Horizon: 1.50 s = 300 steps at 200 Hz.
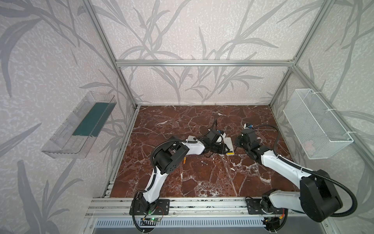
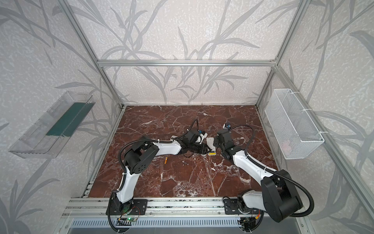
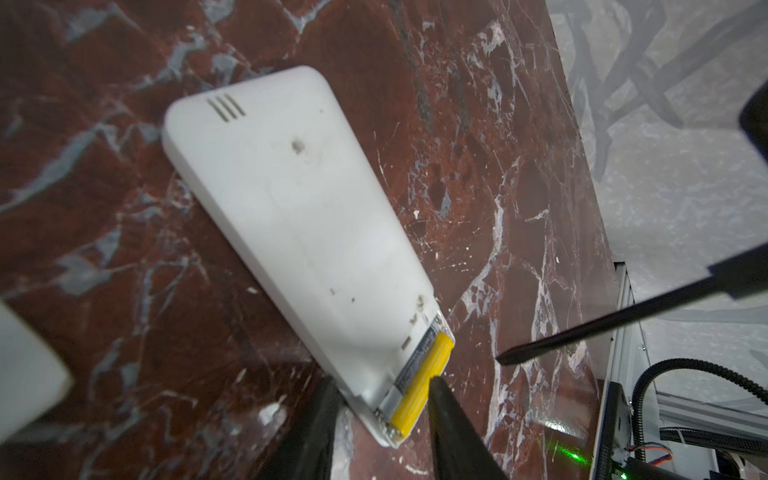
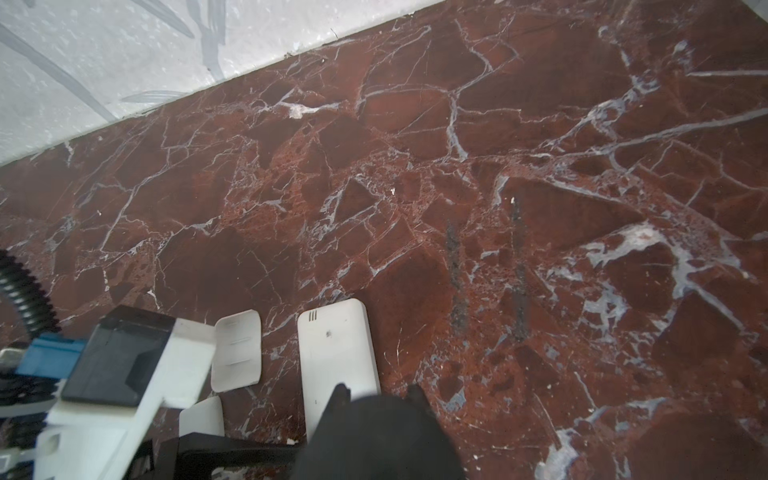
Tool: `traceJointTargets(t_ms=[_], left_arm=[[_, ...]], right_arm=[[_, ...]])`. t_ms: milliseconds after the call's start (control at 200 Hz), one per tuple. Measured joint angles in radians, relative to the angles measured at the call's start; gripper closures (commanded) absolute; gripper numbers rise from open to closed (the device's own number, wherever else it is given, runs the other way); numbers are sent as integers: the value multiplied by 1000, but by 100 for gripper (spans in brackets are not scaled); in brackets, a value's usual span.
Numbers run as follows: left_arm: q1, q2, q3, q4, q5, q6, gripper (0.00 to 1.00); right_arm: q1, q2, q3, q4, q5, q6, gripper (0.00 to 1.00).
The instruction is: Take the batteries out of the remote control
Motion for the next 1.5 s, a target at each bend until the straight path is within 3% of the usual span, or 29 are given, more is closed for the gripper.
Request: traceJointTargets(t_ms=[891,1501], left_arm=[[3,3,0,25,13,-57,62],[6,27,0,72,14,-97,63]], right_arm=[[0,119,-6,144,48,-24,100],[2,112,-29,155,55,-80,100]])
